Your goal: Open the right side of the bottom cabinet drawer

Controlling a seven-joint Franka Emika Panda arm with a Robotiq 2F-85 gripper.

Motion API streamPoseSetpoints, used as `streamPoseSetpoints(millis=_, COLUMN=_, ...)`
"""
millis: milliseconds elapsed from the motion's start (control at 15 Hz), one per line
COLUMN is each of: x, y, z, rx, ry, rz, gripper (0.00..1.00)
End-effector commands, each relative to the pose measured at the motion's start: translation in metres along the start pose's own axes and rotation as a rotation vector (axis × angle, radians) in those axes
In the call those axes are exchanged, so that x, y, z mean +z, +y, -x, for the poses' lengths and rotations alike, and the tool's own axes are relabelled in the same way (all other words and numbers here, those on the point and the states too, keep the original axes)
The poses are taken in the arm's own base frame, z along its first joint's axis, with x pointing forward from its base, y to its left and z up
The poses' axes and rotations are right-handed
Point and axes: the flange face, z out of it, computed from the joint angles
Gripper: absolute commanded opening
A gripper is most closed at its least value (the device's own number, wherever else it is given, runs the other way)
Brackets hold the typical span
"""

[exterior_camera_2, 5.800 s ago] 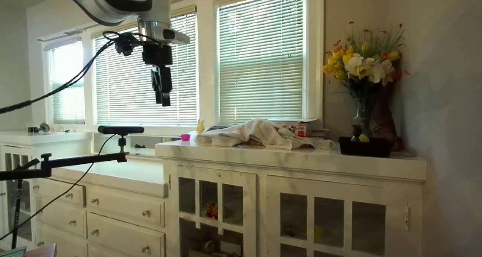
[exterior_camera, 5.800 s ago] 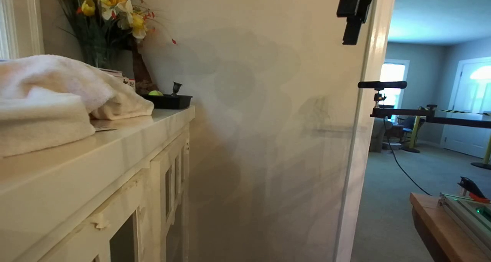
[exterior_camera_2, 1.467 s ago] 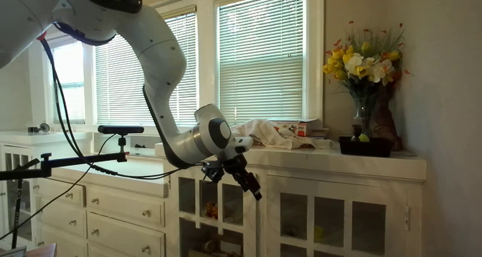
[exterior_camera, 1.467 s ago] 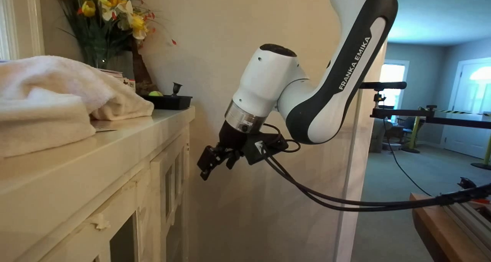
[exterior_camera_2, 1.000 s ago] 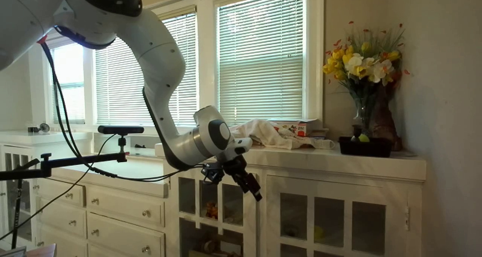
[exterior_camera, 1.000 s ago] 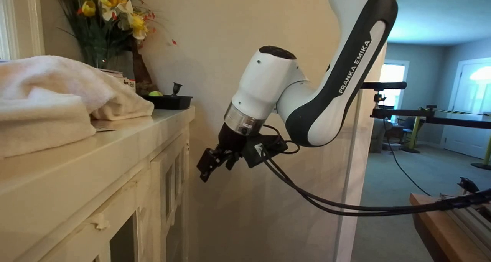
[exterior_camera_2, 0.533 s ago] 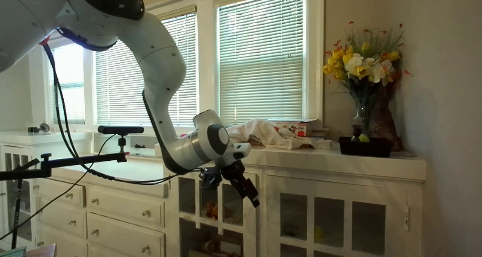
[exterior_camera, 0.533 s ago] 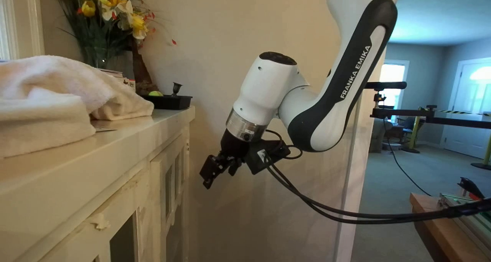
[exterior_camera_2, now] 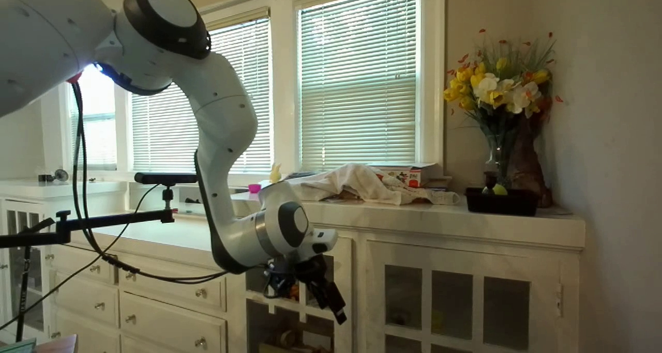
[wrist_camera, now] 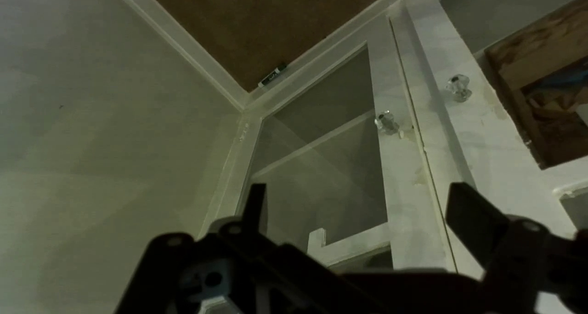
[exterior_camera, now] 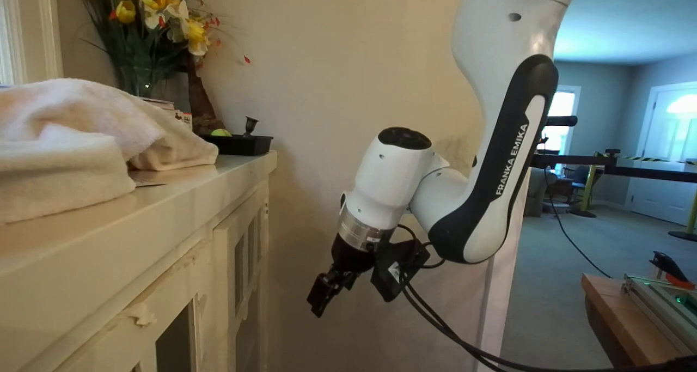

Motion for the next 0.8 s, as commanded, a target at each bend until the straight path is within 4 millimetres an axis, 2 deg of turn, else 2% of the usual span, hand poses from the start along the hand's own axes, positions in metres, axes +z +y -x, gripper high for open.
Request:
streamPoseSetpoints(millis=0, x=0.038, y=-0.010, z=0.016, rx=-0.045, ry=0.063, rz=0.013, gripper=1.00)
streamPoseSetpoints(millis=467, x=0.073, y=-0.045, z=0.024, rx=-0.132, ry=0.292, rz=0.045, gripper=1.00)
streamPoseSetpoints(millis=733, x=0.081, y=-0.064, z=0.024, rx=-0.115, ry=0.391, rz=0.086, gripper=1.00)
